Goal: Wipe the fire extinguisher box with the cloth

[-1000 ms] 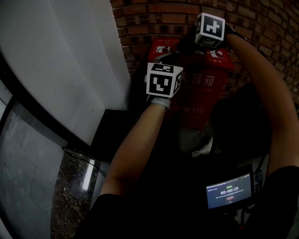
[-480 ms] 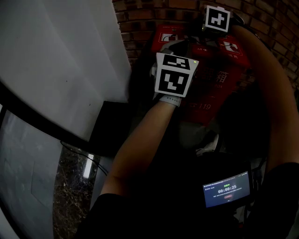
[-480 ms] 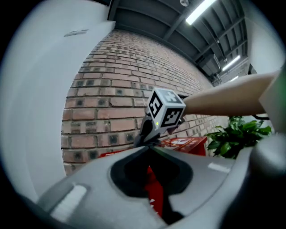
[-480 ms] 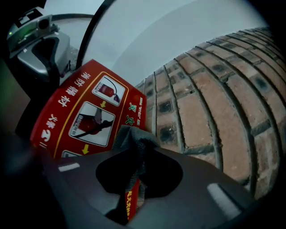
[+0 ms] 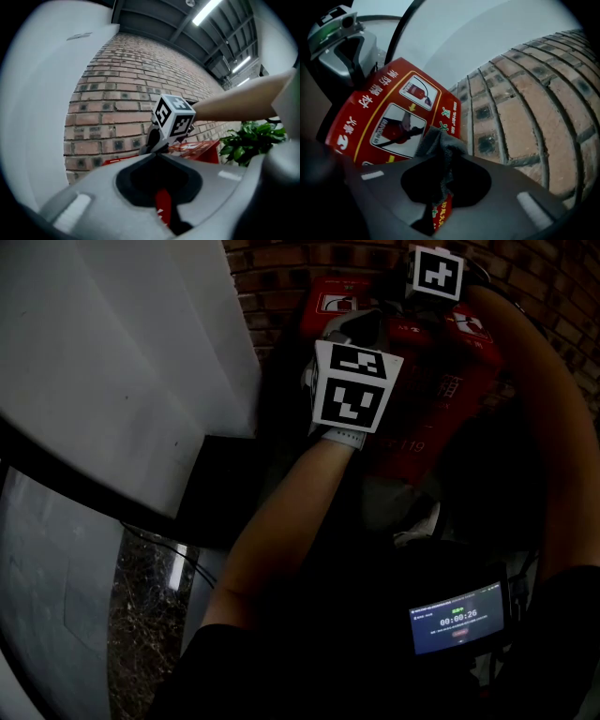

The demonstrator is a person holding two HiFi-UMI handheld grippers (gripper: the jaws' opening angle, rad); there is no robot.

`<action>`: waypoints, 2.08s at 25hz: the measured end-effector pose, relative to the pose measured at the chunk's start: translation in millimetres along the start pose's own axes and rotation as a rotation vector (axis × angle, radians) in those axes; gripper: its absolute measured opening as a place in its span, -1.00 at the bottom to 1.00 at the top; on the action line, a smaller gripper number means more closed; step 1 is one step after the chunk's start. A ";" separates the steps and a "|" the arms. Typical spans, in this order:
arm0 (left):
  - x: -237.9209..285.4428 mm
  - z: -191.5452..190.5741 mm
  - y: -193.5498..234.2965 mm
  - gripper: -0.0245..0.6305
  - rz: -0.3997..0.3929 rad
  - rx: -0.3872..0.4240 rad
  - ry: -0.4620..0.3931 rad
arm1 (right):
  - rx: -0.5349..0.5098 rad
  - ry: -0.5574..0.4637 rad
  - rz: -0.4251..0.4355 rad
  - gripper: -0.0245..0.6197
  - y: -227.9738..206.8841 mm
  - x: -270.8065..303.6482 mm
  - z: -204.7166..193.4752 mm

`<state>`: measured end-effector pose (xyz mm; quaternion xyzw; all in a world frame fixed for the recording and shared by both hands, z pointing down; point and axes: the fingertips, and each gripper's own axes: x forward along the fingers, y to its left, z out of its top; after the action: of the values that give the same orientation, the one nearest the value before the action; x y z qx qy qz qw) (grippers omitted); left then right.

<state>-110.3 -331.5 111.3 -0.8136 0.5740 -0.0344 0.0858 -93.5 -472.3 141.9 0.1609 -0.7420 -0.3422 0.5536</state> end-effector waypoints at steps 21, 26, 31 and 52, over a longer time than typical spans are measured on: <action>-30.8 8.3 -50.3 -0.92 -0.045 -0.020 0.037 | -0.076 -0.121 0.188 -0.82 110.1 -95.9 39.9; -36.5 17.0 -58.2 -0.92 -0.065 -0.054 0.032 | -0.101 -0.105 0.224 -0.82 124.2 -113.3 35.7; -34.6 22.7 -61.2 -0.92 -0.069 -0.042 0.017 | -0.088 -0.061 0.118 -0.82 91.0 -123.6 12.9; 14.3 15.1 -55.7 -0.92 -0.105 -0.042 -0.020 | -0.188 0.142 -0.117 -0.82 -11.7 -24.9 -38.6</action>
<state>-51.5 -325.2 105.8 -0.8444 0.5304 -0.0189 0.0724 -50.8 -478.0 122.1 0.1750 -0.6548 -0.4298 0.5966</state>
